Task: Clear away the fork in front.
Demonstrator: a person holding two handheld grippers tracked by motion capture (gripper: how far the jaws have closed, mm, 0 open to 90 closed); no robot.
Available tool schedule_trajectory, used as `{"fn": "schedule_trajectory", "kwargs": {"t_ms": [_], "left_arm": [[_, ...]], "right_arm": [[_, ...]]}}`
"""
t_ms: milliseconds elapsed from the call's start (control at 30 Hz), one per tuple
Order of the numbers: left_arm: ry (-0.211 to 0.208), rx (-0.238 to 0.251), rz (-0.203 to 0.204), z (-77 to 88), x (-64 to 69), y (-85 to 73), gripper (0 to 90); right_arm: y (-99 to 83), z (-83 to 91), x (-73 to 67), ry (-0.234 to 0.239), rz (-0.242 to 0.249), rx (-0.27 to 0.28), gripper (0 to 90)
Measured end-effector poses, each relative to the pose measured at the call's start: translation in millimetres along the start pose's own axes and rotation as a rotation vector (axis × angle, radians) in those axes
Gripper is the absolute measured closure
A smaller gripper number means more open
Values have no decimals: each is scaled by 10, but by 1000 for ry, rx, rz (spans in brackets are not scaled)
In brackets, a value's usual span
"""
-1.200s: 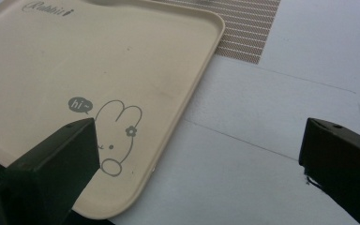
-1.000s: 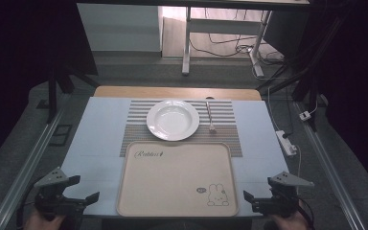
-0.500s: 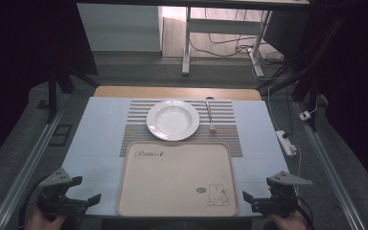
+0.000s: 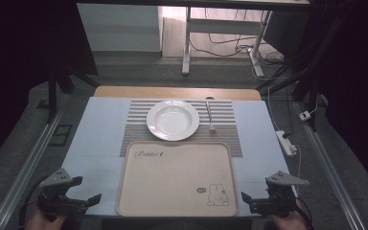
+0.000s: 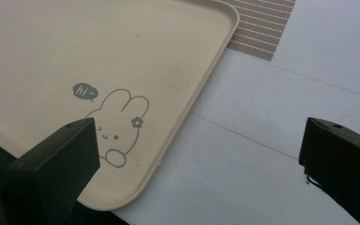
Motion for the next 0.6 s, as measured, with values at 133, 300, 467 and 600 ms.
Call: {"fn": "schedule_trajectory", "kwargs": {"t_ms": [133, 300, 467, 600], "left_arm": [[1, -3, -2, -4, 3, 1, 24], [0, -6, -5, -7, 5, 1, 26], [-1, -10, -9, -11, 8, 1, 28], [-1, -11, -10, -14, 12, 1, 28]], "right_arm": [[9, -2, -18, -2, 16, 9, 0], [24, -13, -34, -2, 23, 19, 0], [46, -38, -66, 1, 44, 25, 0], [57, -63, -85, -2, 63, 21, 0]]}}
Point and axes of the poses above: each handheld gripper's, and its own axes: z roughly backward along the jaws, y roughly out of its top, x roughly to its right, the point moved 4 cm from there along -z, roughly forward along the jaws, and after that the axes turned 4 degrees about -y, right-handed, at the moved point
